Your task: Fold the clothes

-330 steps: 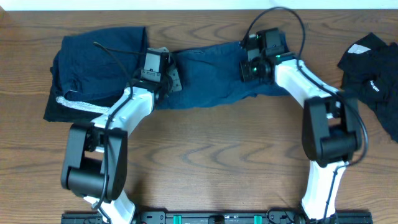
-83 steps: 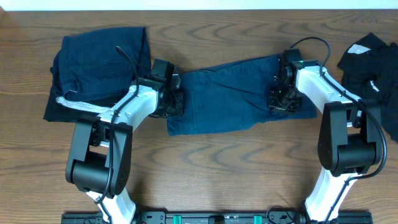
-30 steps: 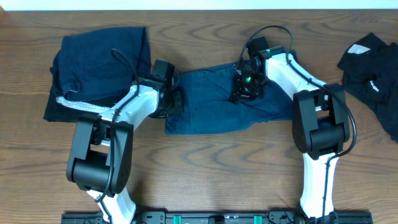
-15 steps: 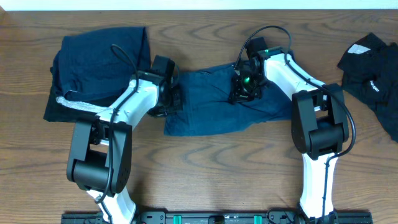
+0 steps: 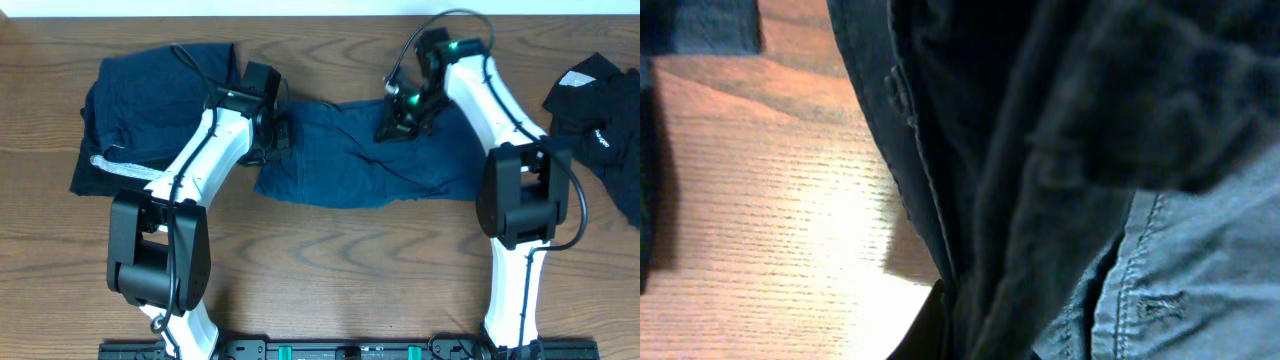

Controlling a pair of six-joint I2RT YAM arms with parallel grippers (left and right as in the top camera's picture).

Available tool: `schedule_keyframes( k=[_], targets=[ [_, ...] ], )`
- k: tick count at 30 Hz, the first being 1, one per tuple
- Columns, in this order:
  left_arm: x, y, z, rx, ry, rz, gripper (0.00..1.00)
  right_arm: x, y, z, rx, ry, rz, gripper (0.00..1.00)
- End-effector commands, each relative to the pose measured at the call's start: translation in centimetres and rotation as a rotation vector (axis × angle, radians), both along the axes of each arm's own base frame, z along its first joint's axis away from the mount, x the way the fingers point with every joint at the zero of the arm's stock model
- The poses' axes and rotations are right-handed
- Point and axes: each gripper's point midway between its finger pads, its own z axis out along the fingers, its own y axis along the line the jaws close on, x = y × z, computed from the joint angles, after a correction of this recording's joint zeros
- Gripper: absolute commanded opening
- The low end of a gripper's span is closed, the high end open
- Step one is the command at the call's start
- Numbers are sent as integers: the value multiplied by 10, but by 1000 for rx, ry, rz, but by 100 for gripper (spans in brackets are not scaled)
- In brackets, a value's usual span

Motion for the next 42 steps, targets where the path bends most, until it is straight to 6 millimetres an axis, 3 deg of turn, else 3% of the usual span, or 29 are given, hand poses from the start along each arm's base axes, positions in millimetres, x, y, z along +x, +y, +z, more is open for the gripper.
schedule_keyframes(
  k=[1,14,21,25,31,34,37,42],
  targets=[
    [14,3,22,12,-57,3,6,-11,4,13,46,29,30,4],
    [30,-1,61,-4,-113,3,6,-85,41,-56,20,225,105,3],
    [30,-11,70,-56,-112,-15,6,-90,48,-89,-44,203,70,3],
    [29,-10,70,-46,-113,-48,6,-84,46,-81,-48,202,61,1],
    [26,-9,79,-46,-128,-55,7,-52,36,-26,0,116,110,1],
    [25,-9,86,-48,-144,-54,7,-36,28,-11,-23,62,101,1],
    [23,-8,91,-50,-151,-54,7,-31,26,-11,-43,49,93,1],
    [22,-8,93,-50,-154,-54,7,-37,18,-36,-160,66,75,1]
  ],
)
